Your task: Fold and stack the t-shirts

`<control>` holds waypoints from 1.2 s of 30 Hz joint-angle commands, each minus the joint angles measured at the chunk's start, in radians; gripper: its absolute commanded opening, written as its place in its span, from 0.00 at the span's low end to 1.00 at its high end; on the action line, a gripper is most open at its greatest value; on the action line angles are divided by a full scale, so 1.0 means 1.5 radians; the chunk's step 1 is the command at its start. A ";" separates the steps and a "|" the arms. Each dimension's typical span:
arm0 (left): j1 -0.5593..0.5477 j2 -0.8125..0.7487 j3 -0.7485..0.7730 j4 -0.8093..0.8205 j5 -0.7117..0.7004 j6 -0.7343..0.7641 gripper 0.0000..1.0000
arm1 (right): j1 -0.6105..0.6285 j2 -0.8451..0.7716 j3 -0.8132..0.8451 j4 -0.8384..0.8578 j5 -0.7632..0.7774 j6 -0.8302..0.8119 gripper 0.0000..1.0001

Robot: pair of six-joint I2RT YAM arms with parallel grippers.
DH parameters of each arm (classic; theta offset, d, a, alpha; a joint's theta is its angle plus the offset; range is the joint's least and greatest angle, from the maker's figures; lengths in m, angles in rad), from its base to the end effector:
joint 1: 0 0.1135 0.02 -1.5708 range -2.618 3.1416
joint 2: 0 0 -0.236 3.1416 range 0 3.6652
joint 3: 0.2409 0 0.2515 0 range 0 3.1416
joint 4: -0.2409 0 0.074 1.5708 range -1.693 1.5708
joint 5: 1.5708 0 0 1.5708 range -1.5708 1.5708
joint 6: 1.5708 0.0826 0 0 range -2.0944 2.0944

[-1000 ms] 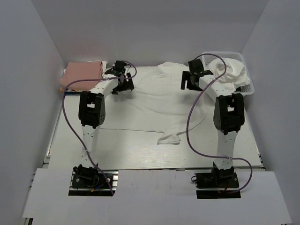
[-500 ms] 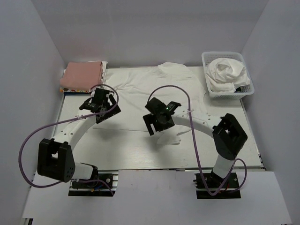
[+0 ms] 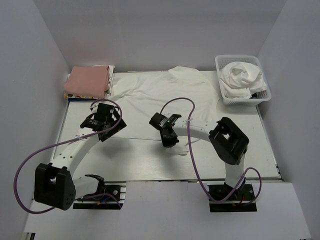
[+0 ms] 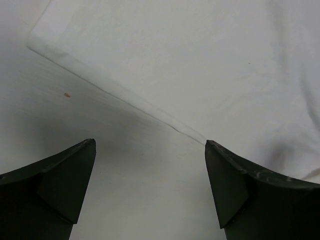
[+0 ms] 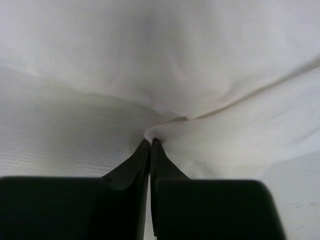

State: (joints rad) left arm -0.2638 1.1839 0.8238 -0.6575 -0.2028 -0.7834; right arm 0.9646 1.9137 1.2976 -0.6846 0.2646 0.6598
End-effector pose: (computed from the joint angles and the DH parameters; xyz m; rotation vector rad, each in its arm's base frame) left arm 0.2573 -0.0523 0.1703 -0.7293 2.4560 -0.1378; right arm 0.2311 0.2954 0.0954 -0.3704 2.7410 0.0196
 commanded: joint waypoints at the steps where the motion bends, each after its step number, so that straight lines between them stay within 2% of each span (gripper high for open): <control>1: -0.001 0.008 0.000 -0.007 -0.014 -0.007 1.00 | 0.004 -0.021 -0.018 -0.009 0.046 0.057 0.00; 3: -0.001 0.016 0.008 -0.007 -0.006 -0.007 1.00 | 0.000 -0.094 -0.037 -0.005 0.039 0.063 0.00; 8: 0.007 0.023 0.000 0.010 0.005 -0.007 1.00 | -0.021 -0.199 -0.090 0.013 0.017 0.055 0.00; 13: 0.007 0.037 0.013 -0.014 -0.030 -0.014 1.00 | -0.095 -0.345 -0.183 0.005 0.011 0.060 0.00; 14: 0.007 0.045 0.013 -0.014 -0.031 -0.014 1.00 | -0.135 -0.403 -0.212 -0.001 0.010 0.065 0.00; 17: 0.007 0.051 0.032 -0.048 -0.064 -0.026 1.00 | -0.194 -0.487 -0.288 -0.078 0.013 0.093 0.00; 21: 0.007 0.072 0.055 -0.083 -0.104 -0.041 1.00 | -0.243 -0.545 -0.340 -0.191 0.036 0.185 0.00; 22: 0.007 0.072 0.061 -0.102 -0.110 -0.041 1.00 | -0.254 -0.550 -0.347 -0.237 0.037 0.198 0.09; 25: 0.013 0.095 0.092 -0.128 -0.134 -0.054 1.00 | -0.278 -0.562 -0.361 -0.275 0.065 0.219 0.53; 28: 0.013 0.111 0.122 -0.142 -0.142 -0.055 1.00 | -0.294 -0.543 -0.328 -0.276 0.111 0.189 0.77; 31: 0.013 0.127 0.136 -0.143 -0.142 -0.055 1.00 | -0.296 -0.503 -0.275 -0.204 0.098 0.055 0.89; 34: 0.013 0.149 0.136 -0.112 -0.148 -0.055 1.00 | -0.309 -0.476 -0.247 -0.084 0.096 -0.013 0.90; 36: 0.019 0.172 0.142 -0.065 -0.113 -0.047 1.00 | -0.330 -0.423 -0.222 0.013 0.036 -0.048 0.90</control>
State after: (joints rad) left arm -0.2440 1.4097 1.0000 -0.8268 -0.3866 -0.8570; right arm 0.5026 1.2091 0.8902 -0.9020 0.3645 0.7181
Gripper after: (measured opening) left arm 0.997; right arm 0.902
